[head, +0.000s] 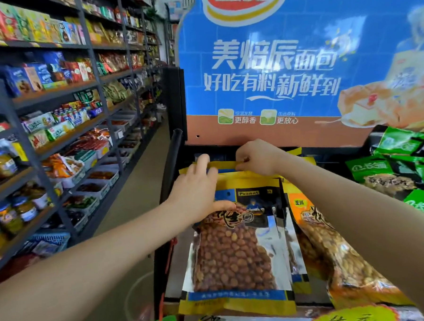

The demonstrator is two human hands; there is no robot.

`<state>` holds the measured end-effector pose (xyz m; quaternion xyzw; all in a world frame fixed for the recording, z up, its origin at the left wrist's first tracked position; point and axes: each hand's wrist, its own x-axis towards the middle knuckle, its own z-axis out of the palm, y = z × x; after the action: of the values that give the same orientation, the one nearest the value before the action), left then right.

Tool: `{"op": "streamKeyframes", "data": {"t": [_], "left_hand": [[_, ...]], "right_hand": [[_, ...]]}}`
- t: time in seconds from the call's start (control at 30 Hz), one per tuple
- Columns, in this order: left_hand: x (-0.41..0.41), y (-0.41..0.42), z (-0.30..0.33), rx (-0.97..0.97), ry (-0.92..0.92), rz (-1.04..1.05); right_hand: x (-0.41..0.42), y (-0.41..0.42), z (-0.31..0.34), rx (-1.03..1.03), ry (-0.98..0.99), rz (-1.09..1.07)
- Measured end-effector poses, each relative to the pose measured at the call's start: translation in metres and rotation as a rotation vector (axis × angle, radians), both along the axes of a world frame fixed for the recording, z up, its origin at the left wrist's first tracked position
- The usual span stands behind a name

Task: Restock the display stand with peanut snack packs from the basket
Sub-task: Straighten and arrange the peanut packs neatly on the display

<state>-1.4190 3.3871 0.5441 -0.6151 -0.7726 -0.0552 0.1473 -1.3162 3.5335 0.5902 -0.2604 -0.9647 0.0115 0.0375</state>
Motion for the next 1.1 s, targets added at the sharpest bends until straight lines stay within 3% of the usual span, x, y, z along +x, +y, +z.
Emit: {"op": "streamKeyframes", "data": {"t": [0.13, 0.23, 0.3, 0.43, 0.53, 0.7, 0.8, 0.97, 1.03, 1.1], "left_hand": [[0.004, -0.002, -0.004, 0.13, 0.001, 0.008], [0.003, -0.003, -0.004, 0.12, 0.0, -0.01], [0.0, 0.0, 0.0, 0.094, -0.027, -0.031], [-0.005, 0.004, 0.011, 0.134, -0.147, -0.059], [-0.008, 0.008, 0.023, 0.237, -0.077, -0.072], [-0.02, 0.016, 0.048, 0.577, 0.095, -0.136], [-0.02, 0.019, 0.034, 0.523, 0.216, -0.101], [-0.027, 0.01, 0.025, 0.503, 0.238, 0.066], [-0.022, 0.005, 0.024, 0.494, 0.31, 0.0], [-0.015, 0.004, 0.018, 0.396, 0.329, -0.232]], "right_hand": [[0.01, -0.003, 0.002, -0.256, 0.118, 0.004], [0.015, -0.004, 0.008, -0.368, 0.026, 0.029], [0.014, -0.003, 0.008, -0.308, -0.036, 0.087], [0.011, 0.002, 0.003, -0.232, 0.059, 0.16], [0.013, 0.005, 0.017, -0.253, 0.235, 0.158], [0.017, 0.002, 0.064, -0.086, 0.439, 0.154], [0.012, 0.003, 0.057, -0.023, 0.396, 0.123], [0.013, 0.009, 0.059, -0.213, 0.493, 0.06], [0.018, 0.016, 0.065, -0.238, 0.501, 0.048], [0.023, 0.022, 0.065, -0.257, 0.508, 0.014]]}}
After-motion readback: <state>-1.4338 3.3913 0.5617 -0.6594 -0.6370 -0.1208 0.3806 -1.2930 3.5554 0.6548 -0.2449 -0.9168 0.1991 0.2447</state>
